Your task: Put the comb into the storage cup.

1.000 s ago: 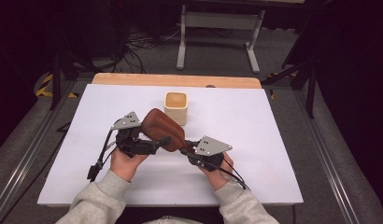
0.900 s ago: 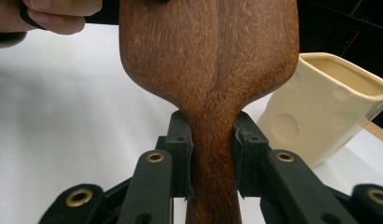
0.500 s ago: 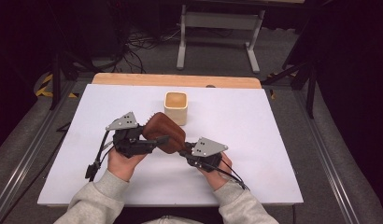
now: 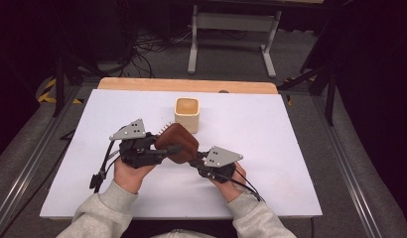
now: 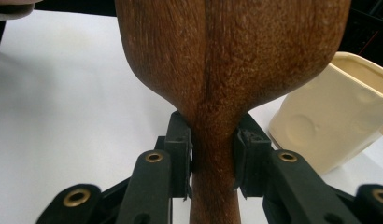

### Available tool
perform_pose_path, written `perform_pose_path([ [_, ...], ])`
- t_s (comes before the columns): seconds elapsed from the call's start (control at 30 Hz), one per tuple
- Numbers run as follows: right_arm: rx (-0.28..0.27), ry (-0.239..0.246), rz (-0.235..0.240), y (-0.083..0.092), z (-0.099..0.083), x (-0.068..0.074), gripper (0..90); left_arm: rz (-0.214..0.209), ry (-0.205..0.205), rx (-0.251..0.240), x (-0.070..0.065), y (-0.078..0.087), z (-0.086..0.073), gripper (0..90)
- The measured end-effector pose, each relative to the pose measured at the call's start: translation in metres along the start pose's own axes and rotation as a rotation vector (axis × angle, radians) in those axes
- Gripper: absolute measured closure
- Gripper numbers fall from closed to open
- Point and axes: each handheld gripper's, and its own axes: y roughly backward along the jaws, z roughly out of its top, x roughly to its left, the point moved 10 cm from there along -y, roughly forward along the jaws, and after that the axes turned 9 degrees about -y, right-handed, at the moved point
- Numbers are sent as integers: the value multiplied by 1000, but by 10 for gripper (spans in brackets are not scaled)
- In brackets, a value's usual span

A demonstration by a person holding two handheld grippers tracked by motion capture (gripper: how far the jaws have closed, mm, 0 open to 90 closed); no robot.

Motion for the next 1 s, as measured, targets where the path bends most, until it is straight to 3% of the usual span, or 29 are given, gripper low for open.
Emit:
perform_pose_path([
  [0.17, -12, -5, 5, 2, 2, 0, 699, -3, -8, 5, 0, 0, 3, 552],
  [0.3, -29, -11, 12, 5, 5, -1, 604, 29, -33, 25, 2, 1, 5, 552],
  [0.33, -28, -19, 18, 6, 6, -1, 562, 25, -30, 24, 2, 2, 6, 551],
  [0.37, -33, -26, 25, 8, 7, -3, 454, 28, -29, 22, 4, 4, 9, 551],
  [0.4, -33, -26, 25, 8, 7, -3, 454, 28, -29, 22, 4, 4, 9, 551],
  [0.53, -59, -81, 55, 13, 10, -6, 201, 45, -40, 27, 9, 9, 17, 550],
  [0.67, -62, -111, 50, 19, 11, -14, 70, 55, -54, 29, 14, 13, 28, 548],
  [1.0, -72, -158, 18, 41, 4, -27, 30, 92, -96, 47, 28, 20, 57, 545],
])
